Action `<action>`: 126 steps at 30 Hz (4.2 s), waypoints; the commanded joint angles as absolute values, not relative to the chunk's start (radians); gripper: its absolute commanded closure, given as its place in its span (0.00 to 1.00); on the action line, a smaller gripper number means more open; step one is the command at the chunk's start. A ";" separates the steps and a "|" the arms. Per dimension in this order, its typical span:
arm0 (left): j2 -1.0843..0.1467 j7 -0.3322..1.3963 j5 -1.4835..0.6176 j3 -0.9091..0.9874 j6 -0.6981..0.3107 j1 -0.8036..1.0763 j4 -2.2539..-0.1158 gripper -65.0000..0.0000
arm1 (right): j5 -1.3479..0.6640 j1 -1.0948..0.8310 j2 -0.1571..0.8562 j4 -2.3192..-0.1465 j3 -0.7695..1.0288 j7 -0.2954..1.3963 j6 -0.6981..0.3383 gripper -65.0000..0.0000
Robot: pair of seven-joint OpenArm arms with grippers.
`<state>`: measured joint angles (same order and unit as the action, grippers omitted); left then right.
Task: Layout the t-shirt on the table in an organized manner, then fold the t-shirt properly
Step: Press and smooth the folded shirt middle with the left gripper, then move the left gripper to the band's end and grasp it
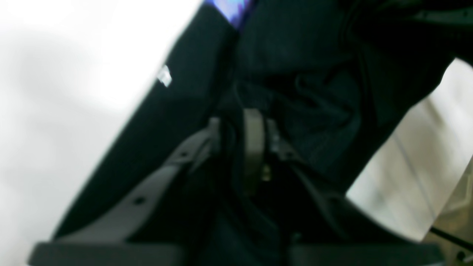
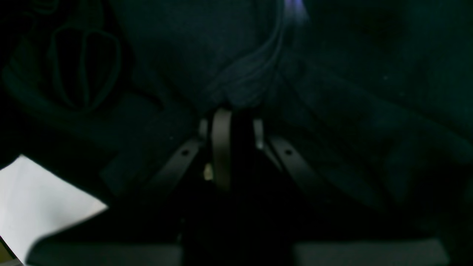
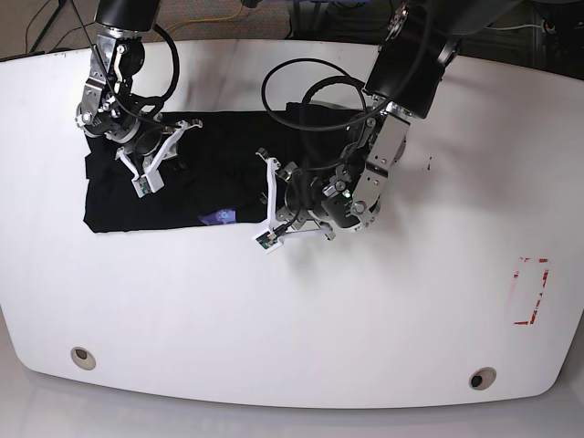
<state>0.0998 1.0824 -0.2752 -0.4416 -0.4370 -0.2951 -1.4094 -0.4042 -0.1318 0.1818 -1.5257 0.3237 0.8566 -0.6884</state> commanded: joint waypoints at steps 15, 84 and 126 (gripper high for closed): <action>0.110 1.070 -0.249 -0.441 -0.437 -0.323 -1.425 0.47 | -0.389 -0.136 0.162 -1.518 0.309 0.905 -0.698 0.92; 0.117 0.977 -0.252 -0.386 -0.348 -0.387 -1.342 1.00 | -0.389 -0.130 0.162 -1.518 0.311 0.905 -0.698 0.92; 0.157 1.047 -0.389 -0.355 -0.441 -0.407 -1.382 0.33 | -0.384 -0.127 0.163 -1.518 0.309 0.905 -0.698 0.92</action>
